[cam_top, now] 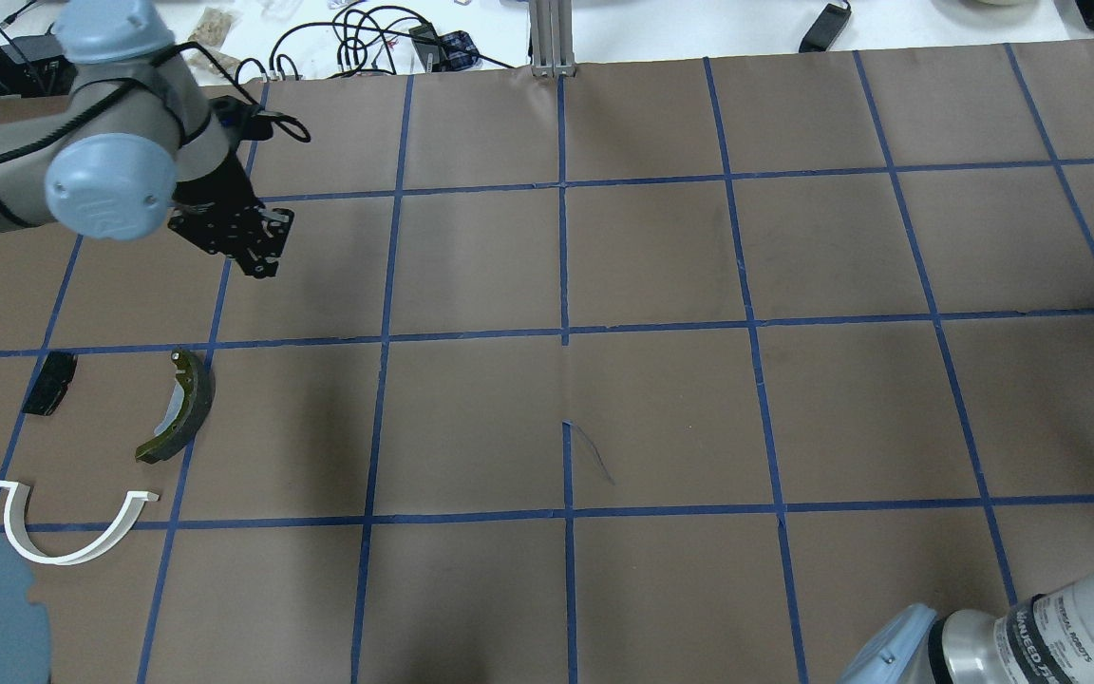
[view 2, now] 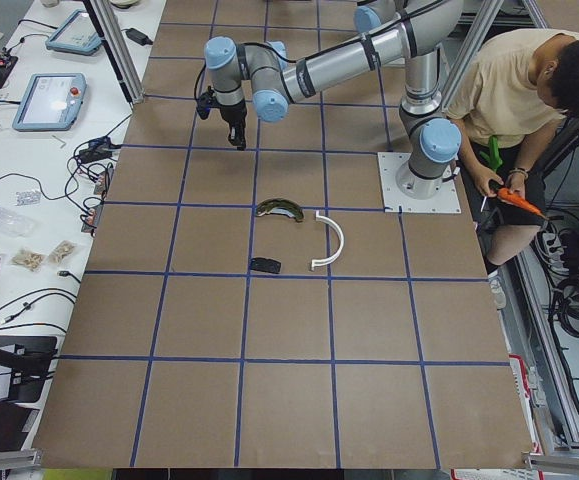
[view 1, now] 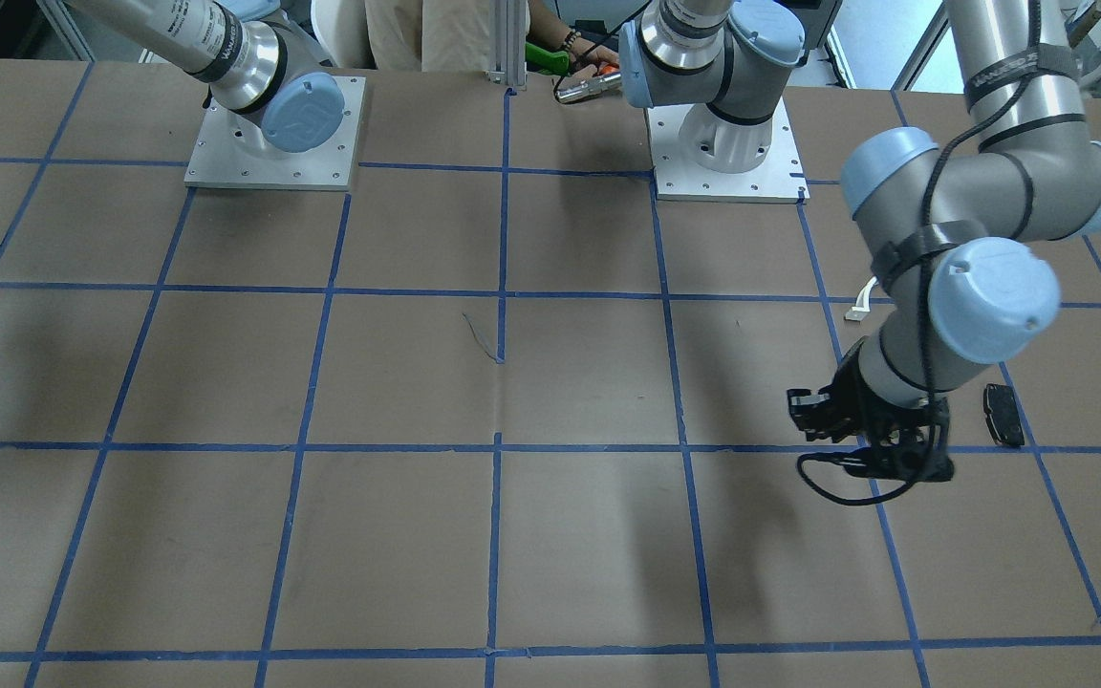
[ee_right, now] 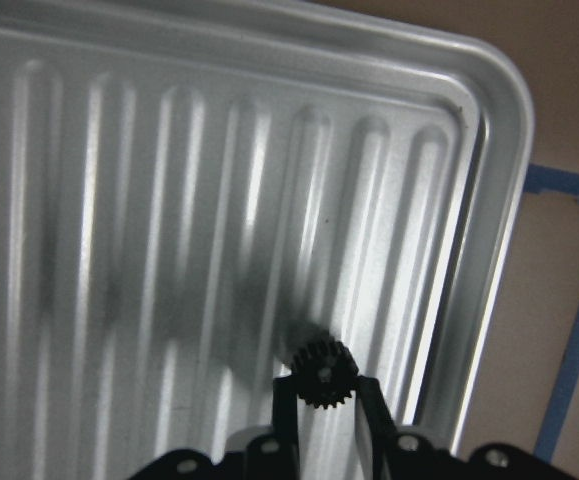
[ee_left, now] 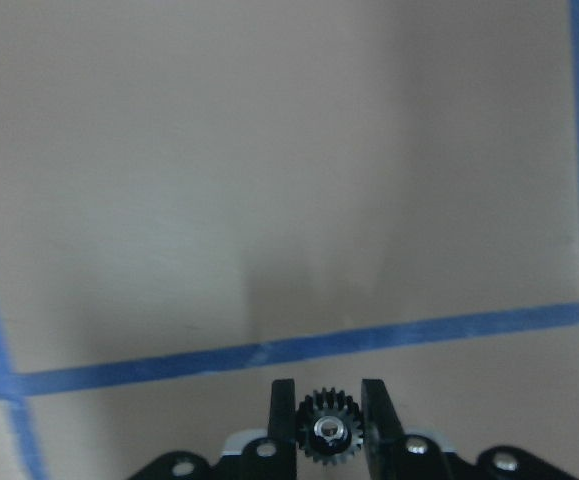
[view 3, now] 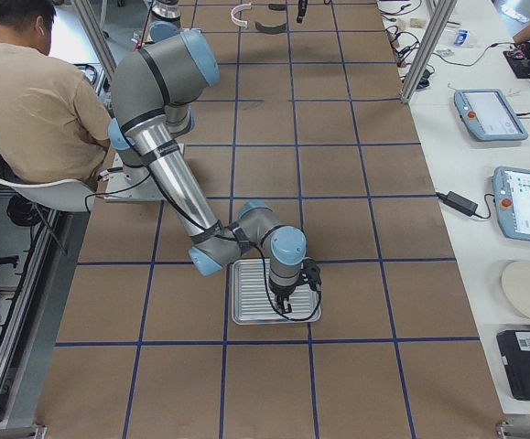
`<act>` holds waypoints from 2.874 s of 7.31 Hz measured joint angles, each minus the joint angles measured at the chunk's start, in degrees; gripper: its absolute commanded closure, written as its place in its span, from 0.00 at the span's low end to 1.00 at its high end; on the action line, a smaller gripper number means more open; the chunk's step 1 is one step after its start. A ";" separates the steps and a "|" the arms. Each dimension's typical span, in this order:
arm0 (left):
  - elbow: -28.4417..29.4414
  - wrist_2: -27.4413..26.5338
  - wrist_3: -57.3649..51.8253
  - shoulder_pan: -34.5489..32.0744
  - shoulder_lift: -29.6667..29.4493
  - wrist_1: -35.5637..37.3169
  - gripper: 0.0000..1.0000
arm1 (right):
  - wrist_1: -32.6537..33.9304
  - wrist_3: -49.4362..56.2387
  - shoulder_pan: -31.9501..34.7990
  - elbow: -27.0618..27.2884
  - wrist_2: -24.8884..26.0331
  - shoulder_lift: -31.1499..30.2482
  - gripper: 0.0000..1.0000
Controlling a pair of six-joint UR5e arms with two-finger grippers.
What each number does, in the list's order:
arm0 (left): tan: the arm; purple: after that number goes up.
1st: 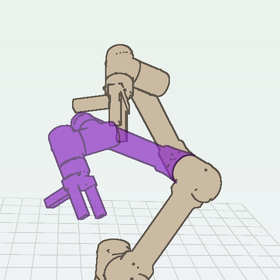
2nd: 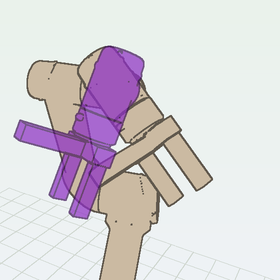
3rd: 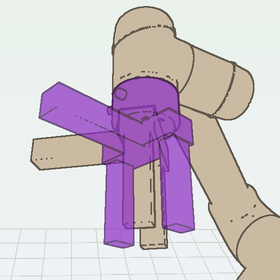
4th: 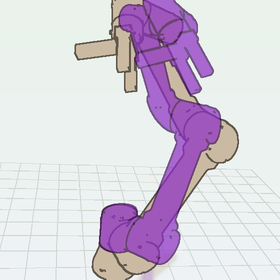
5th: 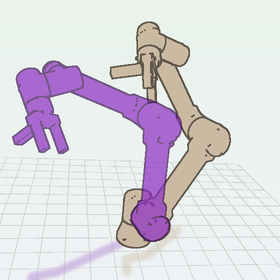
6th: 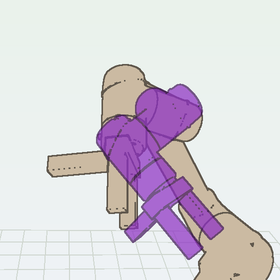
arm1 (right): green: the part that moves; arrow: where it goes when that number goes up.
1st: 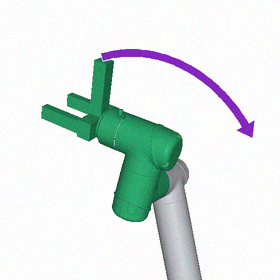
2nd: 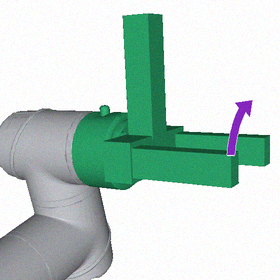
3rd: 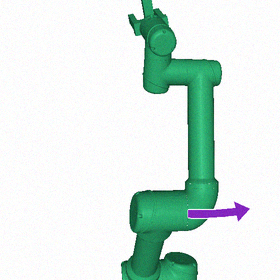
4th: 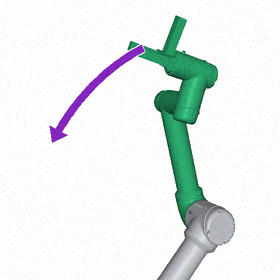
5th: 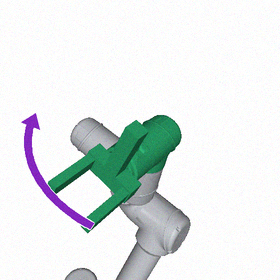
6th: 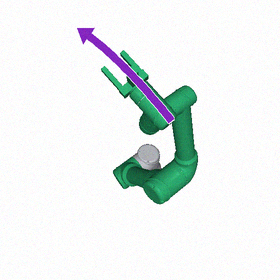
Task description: Place bearing gear from tray to pile
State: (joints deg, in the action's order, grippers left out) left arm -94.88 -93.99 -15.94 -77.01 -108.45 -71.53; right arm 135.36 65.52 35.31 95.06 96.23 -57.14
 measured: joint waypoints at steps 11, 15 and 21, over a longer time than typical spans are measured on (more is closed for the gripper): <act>-15.71 -0.26 -13.67 21.45 -1.99 13.69 1.00 | -14.81 -86.09 66.09 0.60 -10.01 -9.54 0.95; -15.62 -0.18 -13.45 21.49 -2.59 13.93 0.00 | -6.48 -100.75 79.10 0.81 -13.97 -3.78 0.00; -5.29 0.55 -4.96 12.69 2.20 3.15 0.00 | -24.02 -69.10 57.50 -4.27 -9.01 -15.70 0.00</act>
State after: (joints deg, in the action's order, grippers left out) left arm -100.17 -93.44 -20.90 -64.32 -106.26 -68.38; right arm 111.34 -3.58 92.81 90.79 87.22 -72.84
